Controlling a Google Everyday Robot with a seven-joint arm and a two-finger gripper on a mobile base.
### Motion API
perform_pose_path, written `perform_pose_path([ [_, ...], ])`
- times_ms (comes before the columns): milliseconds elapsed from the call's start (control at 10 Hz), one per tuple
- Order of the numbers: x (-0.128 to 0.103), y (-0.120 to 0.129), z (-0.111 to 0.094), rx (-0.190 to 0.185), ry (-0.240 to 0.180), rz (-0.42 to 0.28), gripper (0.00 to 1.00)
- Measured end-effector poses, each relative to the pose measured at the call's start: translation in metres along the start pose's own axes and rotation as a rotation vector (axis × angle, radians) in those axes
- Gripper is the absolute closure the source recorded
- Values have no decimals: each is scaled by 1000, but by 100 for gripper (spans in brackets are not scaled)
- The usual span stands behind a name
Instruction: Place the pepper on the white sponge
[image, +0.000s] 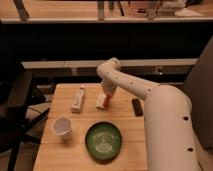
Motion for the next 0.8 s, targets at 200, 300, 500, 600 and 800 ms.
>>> perform_pose_path([
  [200,0,0,1,-1,0,-13,78],
  [300,1,0,1,-1,0,-15,73],
  [500,1,0,1,-1,0,-25,69],
  [600,1,-1,2,-1,0,-32,64],
  [800,1,-2,3,-2,0,-49,71],
])
